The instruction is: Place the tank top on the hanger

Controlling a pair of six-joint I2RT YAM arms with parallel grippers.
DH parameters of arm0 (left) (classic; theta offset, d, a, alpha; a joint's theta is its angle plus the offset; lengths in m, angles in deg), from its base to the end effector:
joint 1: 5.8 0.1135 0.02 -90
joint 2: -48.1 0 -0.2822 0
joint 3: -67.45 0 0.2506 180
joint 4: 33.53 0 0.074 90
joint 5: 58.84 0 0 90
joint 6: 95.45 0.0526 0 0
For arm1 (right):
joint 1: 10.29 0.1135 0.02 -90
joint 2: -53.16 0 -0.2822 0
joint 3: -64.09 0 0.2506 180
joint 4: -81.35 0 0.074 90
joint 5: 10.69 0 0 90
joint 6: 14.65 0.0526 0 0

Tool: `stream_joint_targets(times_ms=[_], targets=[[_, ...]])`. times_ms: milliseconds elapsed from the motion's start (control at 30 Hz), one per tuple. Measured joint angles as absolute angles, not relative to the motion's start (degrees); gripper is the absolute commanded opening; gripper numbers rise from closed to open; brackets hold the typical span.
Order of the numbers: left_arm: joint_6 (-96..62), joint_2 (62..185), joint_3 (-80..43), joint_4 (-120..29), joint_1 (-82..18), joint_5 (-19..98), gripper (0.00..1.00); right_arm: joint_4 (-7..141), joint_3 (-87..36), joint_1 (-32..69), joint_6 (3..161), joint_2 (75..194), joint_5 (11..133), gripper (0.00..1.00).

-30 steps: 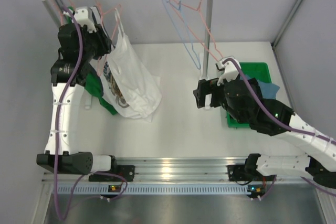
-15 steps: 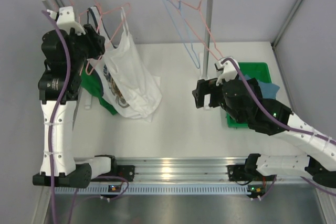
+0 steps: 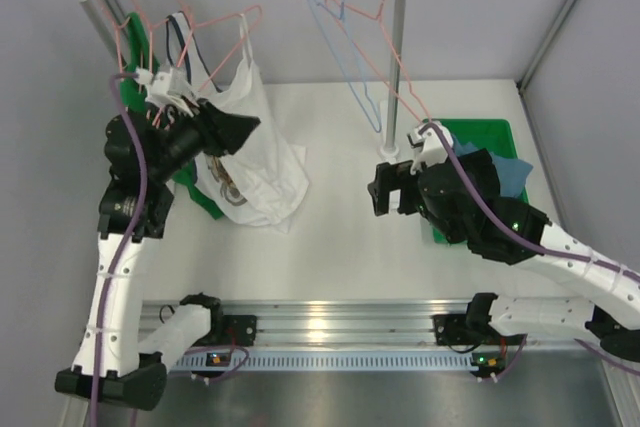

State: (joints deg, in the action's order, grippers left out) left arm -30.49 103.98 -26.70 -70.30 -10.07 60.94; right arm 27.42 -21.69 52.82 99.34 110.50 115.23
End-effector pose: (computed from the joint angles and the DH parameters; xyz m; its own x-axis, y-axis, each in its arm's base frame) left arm 0.1756 -0.0393 0.5055 -0.2133 -0.3525 -0.9112 0.5182 0.7499 -0.4113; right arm 0.1150 0.1585 0.4202 -0.3741 -0.0097 -0.9273 -0.3619 0.9222 0.1363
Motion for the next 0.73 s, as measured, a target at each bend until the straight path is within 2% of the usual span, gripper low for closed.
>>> stream_joint_targets(times_ms=[233, 400, 533, 733], targets=[[-34.99, 100.86, -4.82, -64.53, -26.16, 58.75, 0.55, 27.64, -16.00, 52.82, 102.29, 105.08, 116.19, 1.00], [-37.38, 96.27, 8.60, -61.82, -33.30, 53.05, 0.53, 26.72, -12.24, 52.82, 106.24, 102.32, 118.05, 1.00], [-38.58, 95.55, 13.19, -60.38, -37.70, 48.65, 0.53, 24.25, -9.42, 52.82, 109.13, 100.55, 119.21, 1.00], [-38.38, 98.43, 13.17, -59.31, -41.52, 44.78, 0.52, 22.15, -8.20, 52.82, 111.07, 100.11, 120.87, 1.00]])
